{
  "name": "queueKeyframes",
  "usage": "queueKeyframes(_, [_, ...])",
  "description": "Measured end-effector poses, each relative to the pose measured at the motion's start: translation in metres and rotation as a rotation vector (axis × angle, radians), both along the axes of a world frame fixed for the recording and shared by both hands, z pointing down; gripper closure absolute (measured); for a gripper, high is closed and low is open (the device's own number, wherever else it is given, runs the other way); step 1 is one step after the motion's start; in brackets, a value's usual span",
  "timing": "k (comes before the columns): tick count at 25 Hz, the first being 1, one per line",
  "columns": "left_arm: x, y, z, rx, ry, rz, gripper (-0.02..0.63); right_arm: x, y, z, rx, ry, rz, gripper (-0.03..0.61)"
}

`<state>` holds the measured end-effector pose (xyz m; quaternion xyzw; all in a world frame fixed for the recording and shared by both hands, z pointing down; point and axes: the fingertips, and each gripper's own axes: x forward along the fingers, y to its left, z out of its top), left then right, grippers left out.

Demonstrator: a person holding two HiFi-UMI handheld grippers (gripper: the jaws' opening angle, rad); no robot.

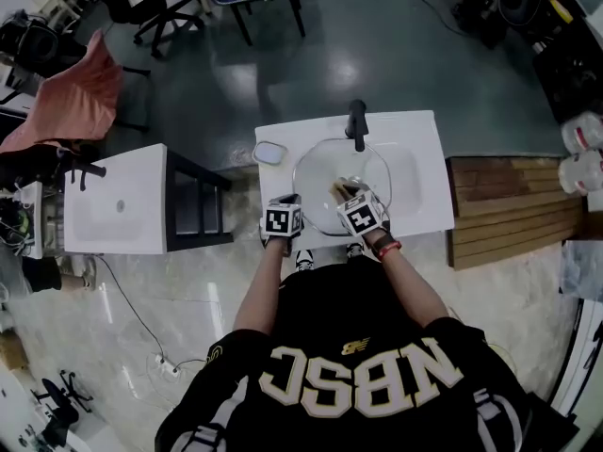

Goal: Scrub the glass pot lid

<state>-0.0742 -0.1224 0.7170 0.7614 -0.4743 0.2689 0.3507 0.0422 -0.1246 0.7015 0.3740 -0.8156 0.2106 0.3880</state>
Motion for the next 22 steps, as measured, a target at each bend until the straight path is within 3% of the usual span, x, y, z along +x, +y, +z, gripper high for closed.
queueKeyframes(4, [0.001, -0.006, -0.025, 0.049, 0.01, 0.013, 0.598, 0.011, -0.008, -0.047, 0.071, -0.06, 0.059, 0.526])
queueKeyframes(8, [0.002, -0.026, -0.072, 0.162, 0.008, 0.012, 0.598, 0.028, -0.029, -0.095, 0.198, -0.107, 0.118, 0.526])
queueKeyframes(15, [0.003, -0.071, -0.194, 0.475, -0.008, -0.037, 0.598, 0.057, -0.071, -0.213, 0.448, -0.213, 0.233, 0.526])
queueKeyframes(22, [0.01, -0.091, -0.312, 0.725, 0.083, -0.067, 0.598, 0.082, -0.094, -0.302, 0.643, -0.336, 0.347, 0.523])
